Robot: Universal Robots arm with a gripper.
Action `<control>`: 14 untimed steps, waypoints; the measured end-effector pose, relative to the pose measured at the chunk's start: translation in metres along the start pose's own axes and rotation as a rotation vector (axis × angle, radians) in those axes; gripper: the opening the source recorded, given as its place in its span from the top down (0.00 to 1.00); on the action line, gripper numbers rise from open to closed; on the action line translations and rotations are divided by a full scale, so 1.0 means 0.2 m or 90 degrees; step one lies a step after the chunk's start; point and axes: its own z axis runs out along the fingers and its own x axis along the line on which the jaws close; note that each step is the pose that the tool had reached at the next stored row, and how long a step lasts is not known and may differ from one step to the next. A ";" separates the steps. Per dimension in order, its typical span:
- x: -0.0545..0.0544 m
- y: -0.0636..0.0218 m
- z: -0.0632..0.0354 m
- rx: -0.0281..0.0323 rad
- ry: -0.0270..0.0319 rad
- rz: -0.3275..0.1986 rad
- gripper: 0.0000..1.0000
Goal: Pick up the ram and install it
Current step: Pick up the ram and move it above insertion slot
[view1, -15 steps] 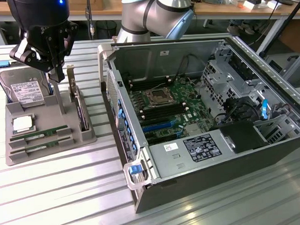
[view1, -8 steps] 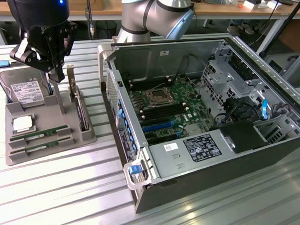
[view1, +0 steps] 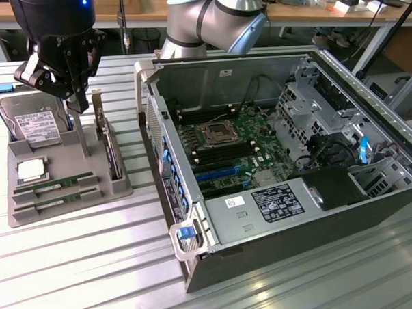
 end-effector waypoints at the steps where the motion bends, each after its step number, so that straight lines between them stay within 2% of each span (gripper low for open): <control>1: 0.00 0.000 0.000 0.0000 0.0001 -0.001 0.90; 10: 0.00 0.000 0.000 -0.0003 0.0005 -0.011 0.90; 14: 0.00 0.000 0.000 -0.0007 0.0013 -0.028 0.90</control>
